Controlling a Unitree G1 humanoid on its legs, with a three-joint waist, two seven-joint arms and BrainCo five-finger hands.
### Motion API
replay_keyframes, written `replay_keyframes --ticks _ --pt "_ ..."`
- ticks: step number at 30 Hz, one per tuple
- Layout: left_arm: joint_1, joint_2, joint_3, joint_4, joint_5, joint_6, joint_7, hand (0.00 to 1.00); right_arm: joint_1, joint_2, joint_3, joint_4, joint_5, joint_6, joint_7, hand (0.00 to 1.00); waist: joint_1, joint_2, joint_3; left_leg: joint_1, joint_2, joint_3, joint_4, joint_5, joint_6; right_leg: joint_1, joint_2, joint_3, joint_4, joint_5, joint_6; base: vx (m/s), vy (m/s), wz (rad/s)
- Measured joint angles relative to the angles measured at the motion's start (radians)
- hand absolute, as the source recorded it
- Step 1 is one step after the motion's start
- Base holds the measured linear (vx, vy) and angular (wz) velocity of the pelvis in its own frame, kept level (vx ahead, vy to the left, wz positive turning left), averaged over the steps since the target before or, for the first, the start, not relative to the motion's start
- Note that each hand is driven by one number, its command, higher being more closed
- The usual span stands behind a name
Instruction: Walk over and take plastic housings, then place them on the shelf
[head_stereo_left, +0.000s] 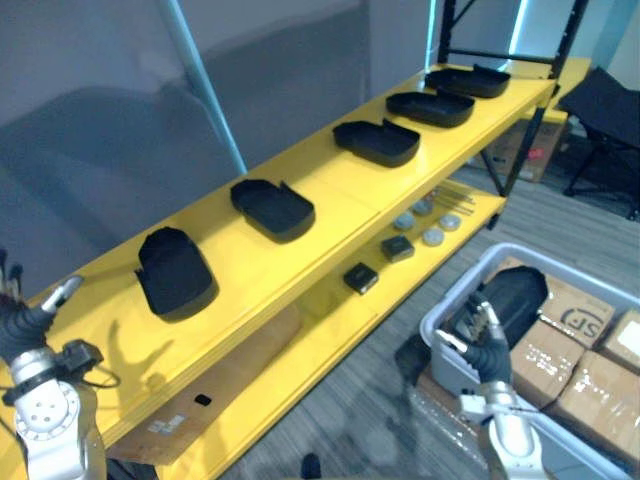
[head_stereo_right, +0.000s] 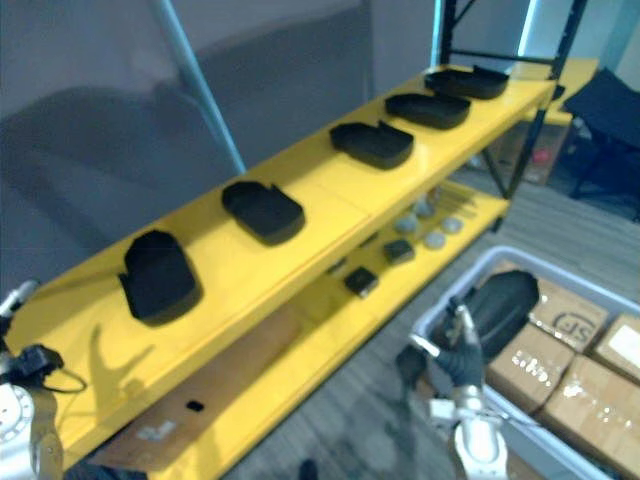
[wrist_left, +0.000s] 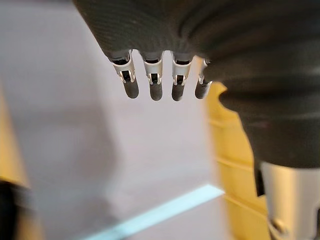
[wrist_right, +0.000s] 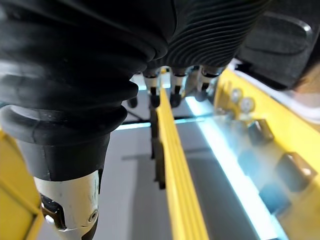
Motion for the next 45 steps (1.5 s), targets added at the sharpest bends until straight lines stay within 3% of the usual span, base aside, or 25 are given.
replay_keyframes --ticks 3,6,15,23,36,45 --pt "-0.045 0.000 -0.046 0.141 -0.010 0.058 0.013 0.00 -0.001 0.003 0.015 0.020 0.001 0.000 0.006 0.00 -0.002 -0.020 -0.006 -0.002 -0.001 0.001 0.000 0.000 0.000 0.000 -0.001 0.000 -0.004 0.002 0.001 0.00 0.000 0.00" --pt "-0.094 0.002 -0.119 0.226 -0.042 0.077 0.023 0.00 -0.005 0.001 0.019 0.042 0.000 0.000 0.021 0.00 -0.004 -0.030 -0.004 -0.002 0.000 0.006 0.000 -0.001 -0.001 -0.001 -0.001 0.006 -0.005 0.003 0.002 0.00 0.004 -0.04" --pt "-0.145 0.002 -0.181 0.320 -0.052 0.107 0.031 0.00 -0.004 -0.017 0.020 0.049 -0.001 0.001 0.060 0.00 -0.013 -0.026 0.000 0.008 0.006 0.021 0.000 -0.005 -0.004 -0.006 -0.001 0.025 0.008 0.001 0.000 0.00 0.002 -0.05" --pt "-0.144 0.002 -0.204 0.379 -0.087 0.163 0.030 0.00 -0.005 -0.024 0.020 0.048 0.000 0.001 0.069 0.00 -0.010 -0.025 0.001 0.012 0.005 0.043 0.000 -0.008 -0.002 -0.019 -0.003 0.046 0.019 -0.002 0.001 0.00 0.004 -0.07" --pt "-0.146 0.002 -0.227 0.379 -0.094 0.171 0.014 0.00 -0.006 -0.024 0.019 0.038 0.000 0.001 0.069 0.00 -0.010 -0.022 0.003 0.020 0.005 0.045 0.000 -0.012 -0.004 -0.017 -0.004 0.048 0.025 -0.005 0.001 0.00 0.000 0.00" --pt "-0.147 0.004 -0.235 0.378 -0.209 0.155 -0.062 0.00 -0.033 -0.024 0.019 0.037 0.000 0.001 0.069 0.00 -0.009 -0.013 0.008 0.020 0.005 0.046 0.000 -0.012 -0.004 -0.017 -0.004 0.048 0.024 -0.005 0.001 0.00 0.000 0.00"
